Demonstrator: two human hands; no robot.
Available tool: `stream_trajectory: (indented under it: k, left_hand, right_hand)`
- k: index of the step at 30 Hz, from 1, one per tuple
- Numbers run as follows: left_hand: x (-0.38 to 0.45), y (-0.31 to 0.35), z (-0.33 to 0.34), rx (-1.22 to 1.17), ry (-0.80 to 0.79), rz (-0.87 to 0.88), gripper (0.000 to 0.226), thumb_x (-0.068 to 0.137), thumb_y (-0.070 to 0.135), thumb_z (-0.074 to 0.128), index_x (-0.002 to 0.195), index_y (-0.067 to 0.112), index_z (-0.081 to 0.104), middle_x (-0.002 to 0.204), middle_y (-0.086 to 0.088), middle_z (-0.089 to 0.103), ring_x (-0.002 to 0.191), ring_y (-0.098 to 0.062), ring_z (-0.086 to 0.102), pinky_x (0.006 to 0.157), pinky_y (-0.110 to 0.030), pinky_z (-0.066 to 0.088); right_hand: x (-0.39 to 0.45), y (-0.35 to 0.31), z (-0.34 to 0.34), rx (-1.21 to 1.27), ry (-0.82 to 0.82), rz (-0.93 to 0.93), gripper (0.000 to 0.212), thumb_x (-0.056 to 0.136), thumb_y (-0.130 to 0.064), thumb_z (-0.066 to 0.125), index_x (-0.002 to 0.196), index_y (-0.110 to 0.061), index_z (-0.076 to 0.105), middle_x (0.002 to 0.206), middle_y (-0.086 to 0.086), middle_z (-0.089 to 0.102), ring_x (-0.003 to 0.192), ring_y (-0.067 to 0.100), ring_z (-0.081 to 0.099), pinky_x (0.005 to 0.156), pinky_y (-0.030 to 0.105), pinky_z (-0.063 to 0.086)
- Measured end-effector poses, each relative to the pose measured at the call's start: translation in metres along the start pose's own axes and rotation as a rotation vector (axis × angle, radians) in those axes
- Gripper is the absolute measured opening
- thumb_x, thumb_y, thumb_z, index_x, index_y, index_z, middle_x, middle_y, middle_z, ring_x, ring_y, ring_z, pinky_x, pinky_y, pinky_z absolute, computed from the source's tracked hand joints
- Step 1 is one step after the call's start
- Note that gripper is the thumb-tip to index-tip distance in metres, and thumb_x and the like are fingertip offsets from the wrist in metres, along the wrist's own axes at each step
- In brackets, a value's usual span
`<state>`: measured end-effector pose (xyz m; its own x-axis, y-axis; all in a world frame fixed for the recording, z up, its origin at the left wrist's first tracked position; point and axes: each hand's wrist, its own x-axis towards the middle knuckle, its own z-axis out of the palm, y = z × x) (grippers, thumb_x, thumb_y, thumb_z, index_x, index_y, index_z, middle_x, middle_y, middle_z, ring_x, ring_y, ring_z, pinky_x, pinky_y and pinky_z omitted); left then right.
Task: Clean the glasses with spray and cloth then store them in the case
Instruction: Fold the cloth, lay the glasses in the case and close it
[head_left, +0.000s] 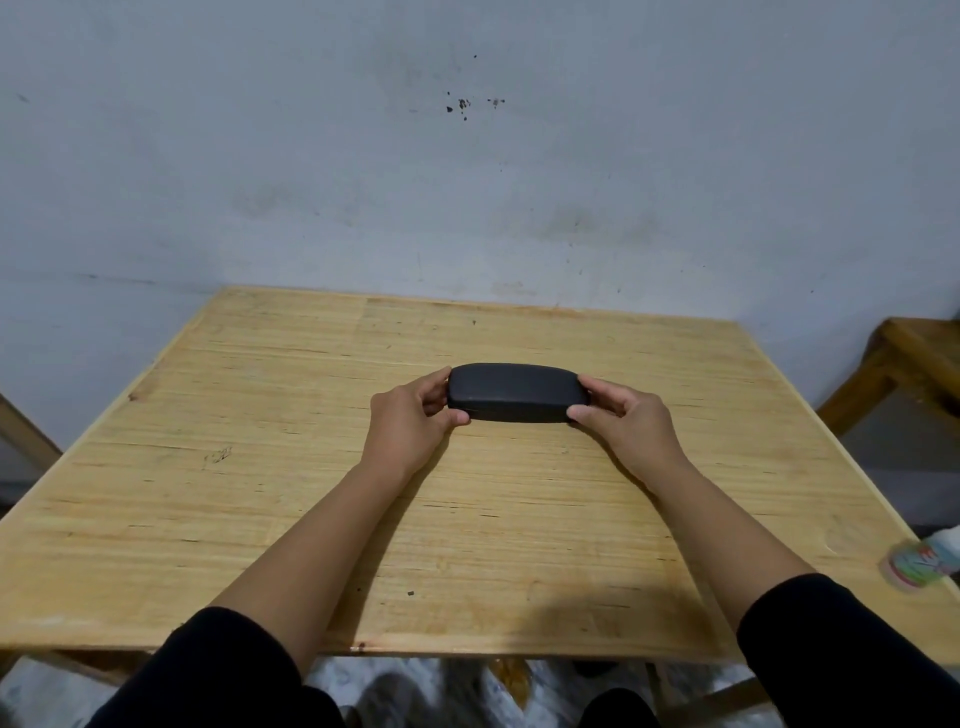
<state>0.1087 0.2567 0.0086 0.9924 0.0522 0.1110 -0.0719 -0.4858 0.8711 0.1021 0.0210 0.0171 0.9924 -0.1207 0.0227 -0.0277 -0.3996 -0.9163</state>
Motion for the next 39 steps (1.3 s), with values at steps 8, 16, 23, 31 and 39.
stream_trajectory:
  k: [8,16,23,31,39]
  left_hand:
    - [0.007,0.002,0.002,-0.004,0.045,0.005,0.056,0.077,0.011,0.072,0.129,0.016,0.052,0.120,-0.003,0.065,0.096,0.001,0.056,0.094,-0.010,0.034]
    - [0.064,0.014,-0.001,-0.016,0.127,0.037,0.052,0.082,0.011,0.068,0.131,0.015,0.050,0.123,-0.003,0.062,0.107,-0.007,0.057,0.105,-0.026,0.038]
    - [0.127,0.003,0.006,0.005,0.136,-0.005,0.051,0.084,0.009,0.064,0.132,0.012,0.048,0.125,-0.006,0.061,0.115,-0.014,0.055,0.109,-0.029,0.035]
    - [0.161,-0.015,0.015,0.086,0.107,-0.025,0.051,0.084,0.008,0.064,0.133,0.012,0.048,0.122,-0.009,0.063,0.113,-0.017,0.057,0.097,-0.014,0.029]
    - [0.171,-0.019,0.017,0.166,0.066,-0.059,0.052,0.085,0.016,0.064,0.134,0.015,0.046,0.125,-0.010,0.060,0.118,-0.021,0.053,0.100,-0.020,0.032]
  right_hand:
    - [0.000,-0.009,0.020,-0.060,0.129,0.010,0.050,0.082,-0.011,0.069,0.130,-0.015,0.054,0.133,0.005,0.057,0.112,0.010,0.055,0.090,0.009,0.036]
    - [0.056,-0.035,0.031,0.003,0.198,-0.006,0.049,0.083,-0.013,0.068,0.129,-0.020,0.055,0.130,-0.002,0.059,0.103,0.002,0.054,0.091,0.017,0.040]
    - [0.120,-0.030,0.050,-0.023,0.192,0.024,0.050,0.083,-0.015,0.068,0.130,-0.020,0.054,0.129,-0.002,0.060,0.112,0.010,0.057,0.096,0.024,0.043]
    - [0.149,-0.016,0.063,-0.138,0.164,0.012,0.052,0.084,-0.015,0.067,0.133,-0.016,0.050,0.133,0.005,0.057,0.118,0.015,0.056,0.091,0.017,0.037]
    - [0.157,-0.015,0.061,-0.234,0.104,-0.035,0.052,0.089,-0.016,0.061,0.137,-0.015,0.044,0.139,0.006,0.051,0.121,0.019,0.053,0.099,0.023,0.038]
